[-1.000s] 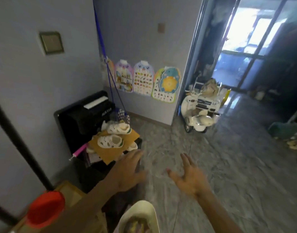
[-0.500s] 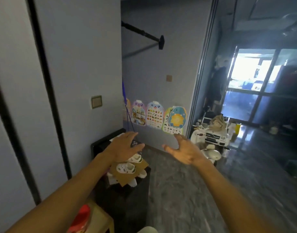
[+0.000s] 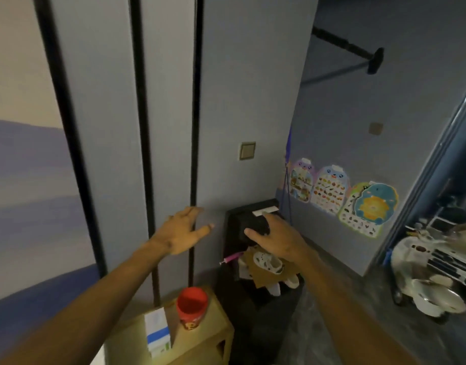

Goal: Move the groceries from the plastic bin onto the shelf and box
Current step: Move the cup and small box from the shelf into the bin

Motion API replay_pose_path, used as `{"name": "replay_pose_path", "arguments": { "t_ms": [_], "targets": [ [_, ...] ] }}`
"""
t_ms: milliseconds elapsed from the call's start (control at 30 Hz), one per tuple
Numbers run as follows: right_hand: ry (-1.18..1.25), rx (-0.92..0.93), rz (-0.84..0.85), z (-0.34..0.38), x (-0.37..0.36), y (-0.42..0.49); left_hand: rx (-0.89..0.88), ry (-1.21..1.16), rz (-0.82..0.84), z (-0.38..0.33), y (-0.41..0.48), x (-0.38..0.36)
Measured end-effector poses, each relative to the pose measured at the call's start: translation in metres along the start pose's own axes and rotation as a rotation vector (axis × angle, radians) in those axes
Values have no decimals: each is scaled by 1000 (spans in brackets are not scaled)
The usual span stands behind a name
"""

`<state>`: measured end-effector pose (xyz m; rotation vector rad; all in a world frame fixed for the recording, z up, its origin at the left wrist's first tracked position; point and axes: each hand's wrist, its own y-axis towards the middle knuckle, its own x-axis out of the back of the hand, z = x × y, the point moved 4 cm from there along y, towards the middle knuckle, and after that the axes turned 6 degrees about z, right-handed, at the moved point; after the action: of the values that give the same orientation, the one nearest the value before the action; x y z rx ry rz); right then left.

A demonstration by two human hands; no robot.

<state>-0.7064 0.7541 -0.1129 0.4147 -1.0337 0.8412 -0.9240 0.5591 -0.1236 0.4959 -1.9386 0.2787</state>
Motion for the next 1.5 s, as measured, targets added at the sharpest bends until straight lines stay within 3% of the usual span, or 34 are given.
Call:
{"name": "replay_pose_path", "arguments": {
  "t_ms": [267, 567, 767, 1000, 1233, 1500],
  "targets": [
    [-95, 127, 142, 75, -75, 59, 206, 7, -58, 95, -25, 3],
    [-181, 254, 332, 97, -145, 116, 452, -102, -70, 145, -52, -43],
    [-156, 274, 472, 63, -223, 155, 686, -190, -117, 163, -49, -126],
    [-110, 250, 566, -29, -359, 197, 891, -176, -64, 217, -36, -286],
    [-54, 291, 466, -81, -453, 209, 893, -214, -123, 259, -34, -411],
    [-63, 265, 434, -85, -478, 206, 887, -339, -231, 269, -39, -447]
  ]
}}
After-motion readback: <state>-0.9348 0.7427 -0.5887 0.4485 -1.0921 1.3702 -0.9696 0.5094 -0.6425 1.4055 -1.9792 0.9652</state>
